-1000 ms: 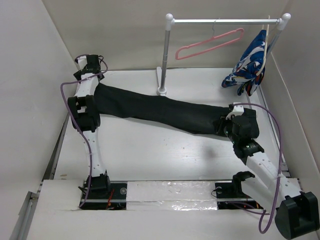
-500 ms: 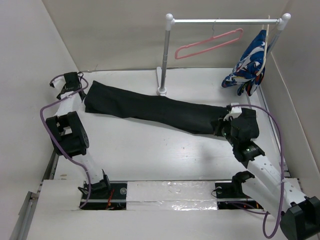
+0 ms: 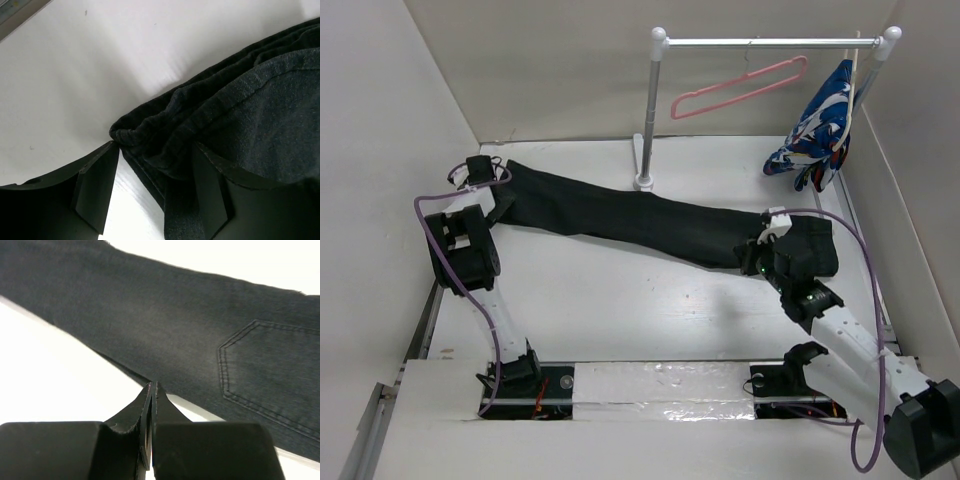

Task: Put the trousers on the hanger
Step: Fold the trousers at the center of the board.

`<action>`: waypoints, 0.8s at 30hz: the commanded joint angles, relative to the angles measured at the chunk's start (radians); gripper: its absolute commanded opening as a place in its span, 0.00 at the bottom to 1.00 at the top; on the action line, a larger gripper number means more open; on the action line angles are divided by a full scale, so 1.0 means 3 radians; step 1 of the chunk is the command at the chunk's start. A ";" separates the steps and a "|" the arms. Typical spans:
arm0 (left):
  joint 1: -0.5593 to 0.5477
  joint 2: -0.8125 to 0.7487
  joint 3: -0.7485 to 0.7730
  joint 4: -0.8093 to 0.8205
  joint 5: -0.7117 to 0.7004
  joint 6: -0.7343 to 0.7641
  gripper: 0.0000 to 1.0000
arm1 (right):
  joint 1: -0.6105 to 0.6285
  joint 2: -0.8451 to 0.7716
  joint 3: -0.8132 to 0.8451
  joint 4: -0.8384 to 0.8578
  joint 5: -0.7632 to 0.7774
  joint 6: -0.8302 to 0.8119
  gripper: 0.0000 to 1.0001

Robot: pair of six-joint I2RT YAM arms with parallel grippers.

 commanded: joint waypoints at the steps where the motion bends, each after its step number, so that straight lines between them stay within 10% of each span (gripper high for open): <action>1: 0.0010 0.0038 0.0189 0.0136 0.0124 -0.0032 0.53 | 0.0102 0.0114 -0.0008 0.0240 -0.0001 -0.0078 0.02; 11: 0.0010 0.0059 0.0200 0.0070 0.0012 0.0034 0.46 | 0.0230 0.0299 0.0012 0.0281 0.0198 -0.0083 0.02; 15: 0.0010 -0.0013 0.0159 0.0075 -0.0090 0.0035 0.05 | 0.0230 0.0309 0.0017 0.0256 0.0244 -0.0073 0.02; 17: 0.0010 -0.0059 0.0144 0.0024 -0.0213 -0.0011 0.00 | 0.0230 0.0278 0.0002 0.0225 0.0356 -0.0017 0.03; 24: 0.0010 -0.0396 -0.0004 -0.0124 -0.0622 0.0065 0.00 | -0.0381 0.0110 -0.0141 -0.0183 0.0618 0.0549 0.80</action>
